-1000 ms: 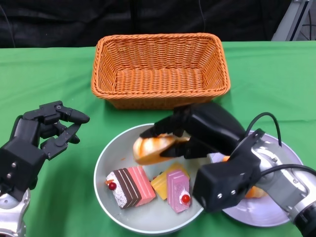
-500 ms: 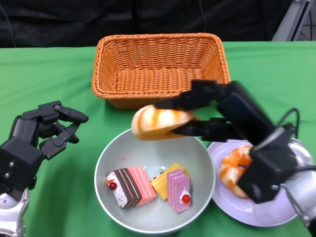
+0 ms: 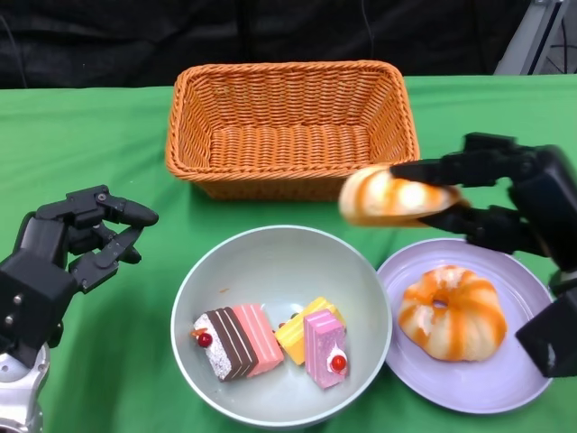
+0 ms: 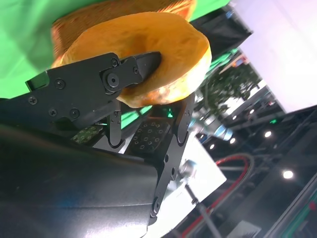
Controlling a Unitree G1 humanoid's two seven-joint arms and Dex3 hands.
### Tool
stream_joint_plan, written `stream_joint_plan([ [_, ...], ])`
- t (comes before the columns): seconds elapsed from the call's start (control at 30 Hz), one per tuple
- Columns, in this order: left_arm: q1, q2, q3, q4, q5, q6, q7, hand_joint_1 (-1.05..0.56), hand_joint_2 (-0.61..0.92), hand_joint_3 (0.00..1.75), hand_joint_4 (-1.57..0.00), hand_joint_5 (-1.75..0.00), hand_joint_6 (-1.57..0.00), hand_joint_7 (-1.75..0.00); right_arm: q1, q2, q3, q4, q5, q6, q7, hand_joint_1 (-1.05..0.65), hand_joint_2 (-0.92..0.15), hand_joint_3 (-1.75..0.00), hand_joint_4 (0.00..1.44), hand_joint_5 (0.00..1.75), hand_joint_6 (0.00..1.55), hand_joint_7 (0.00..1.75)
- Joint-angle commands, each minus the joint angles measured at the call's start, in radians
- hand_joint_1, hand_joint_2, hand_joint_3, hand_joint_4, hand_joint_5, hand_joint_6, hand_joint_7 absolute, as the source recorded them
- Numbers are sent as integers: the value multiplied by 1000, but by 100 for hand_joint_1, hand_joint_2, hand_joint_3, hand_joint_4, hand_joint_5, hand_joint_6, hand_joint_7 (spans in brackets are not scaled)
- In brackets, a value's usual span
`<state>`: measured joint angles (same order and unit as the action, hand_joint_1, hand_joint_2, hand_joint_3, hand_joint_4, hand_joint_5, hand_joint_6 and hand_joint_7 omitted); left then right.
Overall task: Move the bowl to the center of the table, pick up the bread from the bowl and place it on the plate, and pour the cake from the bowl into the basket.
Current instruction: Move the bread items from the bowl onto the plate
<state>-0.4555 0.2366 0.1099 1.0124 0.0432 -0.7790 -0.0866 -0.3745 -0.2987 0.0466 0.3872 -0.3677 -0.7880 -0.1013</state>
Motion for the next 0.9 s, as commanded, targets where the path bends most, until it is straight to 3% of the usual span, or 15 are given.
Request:
stream_joint_plan([
  [0.03,-9,27,2,15,3,2,-2,-16,92,30,-83,-130,-95,-73,26,-44,-37,34,-32,-28,-59,-4,-84,0,93,116,124,6],
  [0.37,-4,31,9,5,-13,26,-14,-17,92,29,-80,-131,-94,-72,37,-102,-54,180,-119,-28,-201,0,-83,-1,96,112,125,7],
  [0.57,-5,35,12,11,-20,11,-25,-15,92,30,-81,-132,-94,-71,37,-117,-41,249,-157,5,-257,1,-82,0,93,133,125,6],
  [0.9,-11,39,20,18,-27,13,-32,-17,92,30,-83,-132,-95,-72,50,-106,-14,291,-147,140,-238,4,-83,0,85,154,122,4],
])
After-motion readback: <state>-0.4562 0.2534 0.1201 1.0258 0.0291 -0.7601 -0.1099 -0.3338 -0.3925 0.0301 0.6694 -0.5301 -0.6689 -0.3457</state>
